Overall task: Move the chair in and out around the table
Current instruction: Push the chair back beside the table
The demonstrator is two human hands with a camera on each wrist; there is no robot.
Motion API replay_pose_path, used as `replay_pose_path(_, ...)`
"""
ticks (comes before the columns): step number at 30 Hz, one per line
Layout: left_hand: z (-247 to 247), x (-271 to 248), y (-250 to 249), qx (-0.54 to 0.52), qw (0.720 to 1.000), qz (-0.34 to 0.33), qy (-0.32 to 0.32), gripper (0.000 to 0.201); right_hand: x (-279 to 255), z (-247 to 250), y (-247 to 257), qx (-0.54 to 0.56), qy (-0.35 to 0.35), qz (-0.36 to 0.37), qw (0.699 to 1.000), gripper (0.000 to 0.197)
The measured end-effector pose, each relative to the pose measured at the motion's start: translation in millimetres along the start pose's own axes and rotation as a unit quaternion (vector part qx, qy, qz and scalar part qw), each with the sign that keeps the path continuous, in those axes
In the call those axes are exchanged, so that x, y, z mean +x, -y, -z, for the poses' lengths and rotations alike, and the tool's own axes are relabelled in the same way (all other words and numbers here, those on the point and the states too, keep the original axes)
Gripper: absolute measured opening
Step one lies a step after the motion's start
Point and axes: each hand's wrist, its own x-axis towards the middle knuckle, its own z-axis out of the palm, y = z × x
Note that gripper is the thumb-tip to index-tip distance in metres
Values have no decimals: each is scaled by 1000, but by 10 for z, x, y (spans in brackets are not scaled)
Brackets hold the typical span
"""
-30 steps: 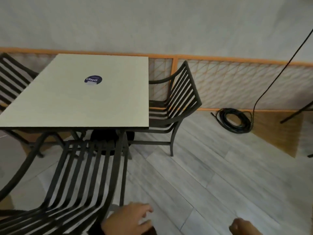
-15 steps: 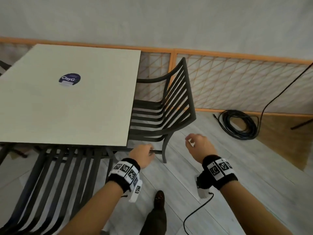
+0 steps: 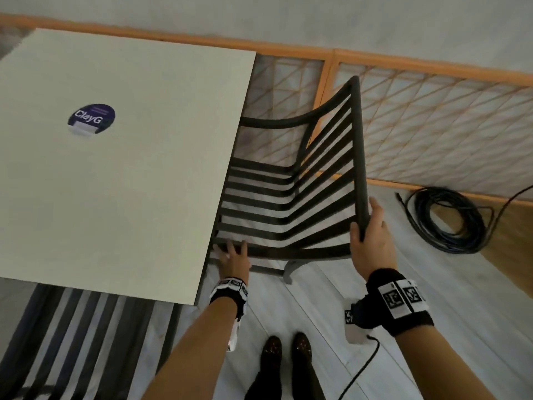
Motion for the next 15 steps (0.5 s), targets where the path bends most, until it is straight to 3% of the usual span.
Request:
replay_pose_path(7,-171,324,177,-2,995,-27,-94,74,261,-231,-117,33,-5,-44,998,60)
replay_pose_path(11,-159,664,230,-22,999,-22,-44,76,539,-291,-92,32,-10,-59,998,61)
replay_pose_path(15,-234,810,199,-52,997,-11,-62,81,683,-239,-112,20,-14,-43,999,63)
